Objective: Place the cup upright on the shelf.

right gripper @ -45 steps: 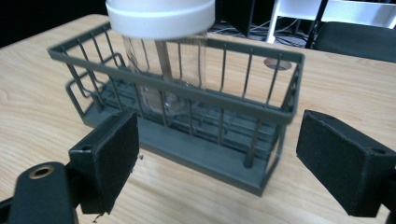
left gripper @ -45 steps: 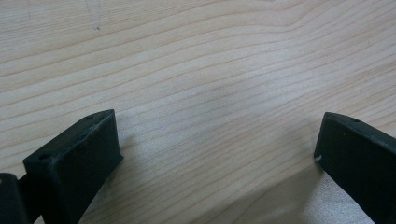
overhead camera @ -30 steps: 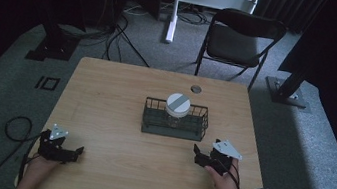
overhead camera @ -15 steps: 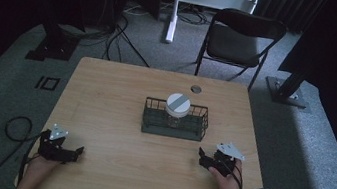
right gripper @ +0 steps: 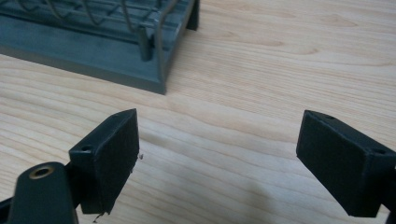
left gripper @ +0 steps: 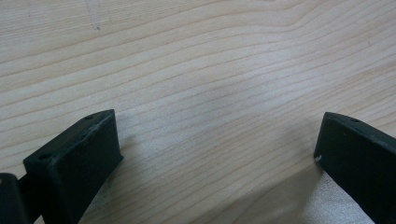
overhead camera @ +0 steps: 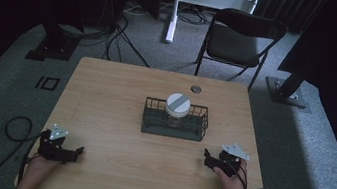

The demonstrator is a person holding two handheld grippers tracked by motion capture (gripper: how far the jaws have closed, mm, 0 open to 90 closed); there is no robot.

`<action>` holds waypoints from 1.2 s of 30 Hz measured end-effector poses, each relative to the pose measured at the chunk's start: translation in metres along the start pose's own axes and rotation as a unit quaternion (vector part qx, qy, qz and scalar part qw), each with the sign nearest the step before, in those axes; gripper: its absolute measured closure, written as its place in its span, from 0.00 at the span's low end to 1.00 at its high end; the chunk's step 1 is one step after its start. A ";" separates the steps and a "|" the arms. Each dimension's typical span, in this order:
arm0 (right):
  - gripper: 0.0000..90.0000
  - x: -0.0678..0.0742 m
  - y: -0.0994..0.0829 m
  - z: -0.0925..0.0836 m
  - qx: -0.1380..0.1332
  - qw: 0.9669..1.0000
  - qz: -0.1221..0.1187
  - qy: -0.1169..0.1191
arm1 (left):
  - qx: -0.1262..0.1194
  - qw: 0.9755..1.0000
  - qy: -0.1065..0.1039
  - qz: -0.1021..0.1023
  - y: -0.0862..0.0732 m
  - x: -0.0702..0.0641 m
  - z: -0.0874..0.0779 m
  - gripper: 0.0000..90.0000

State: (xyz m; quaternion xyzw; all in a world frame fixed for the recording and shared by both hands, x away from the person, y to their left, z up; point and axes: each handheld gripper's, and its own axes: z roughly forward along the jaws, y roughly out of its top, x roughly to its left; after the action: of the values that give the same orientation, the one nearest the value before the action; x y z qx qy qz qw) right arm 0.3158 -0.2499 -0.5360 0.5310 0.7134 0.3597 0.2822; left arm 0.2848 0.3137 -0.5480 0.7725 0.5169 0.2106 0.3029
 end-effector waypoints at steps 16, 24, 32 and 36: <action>0.14 -0.019 -0.013 0.003 0.042 0.999 0.009 -0.026 | 0.000 1.000 0.000 0.000 0.000 0.000 0.000 0.01; 0.14 -0.025 -0.015 0.005 0.064 0.997 0.023 -0.027 | 0.000 1.000 0.000 0.000 0.000 0.000 0.000 0.01; 0.14 -0.029 -0.016 0.005 0.068 0.997 0.040 -0.020 | 0.001 1.000 0.000 0.001 0.000 0.000 0.000 0.01; 0.14 -0.028 -0.015 0.005 0.069 0.997 0.039 -0.021 | 0.001 1.000 0.000 0.000 0.000 0.000 0.000 0.01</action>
State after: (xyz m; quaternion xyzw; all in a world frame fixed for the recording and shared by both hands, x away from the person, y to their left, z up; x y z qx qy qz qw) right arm 0.3193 -0.2787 -0.5512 0.5840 0.7092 0.3089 0.2460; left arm 0.2848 0.3138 -0.5479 0.7729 0.5169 0.2102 0.3022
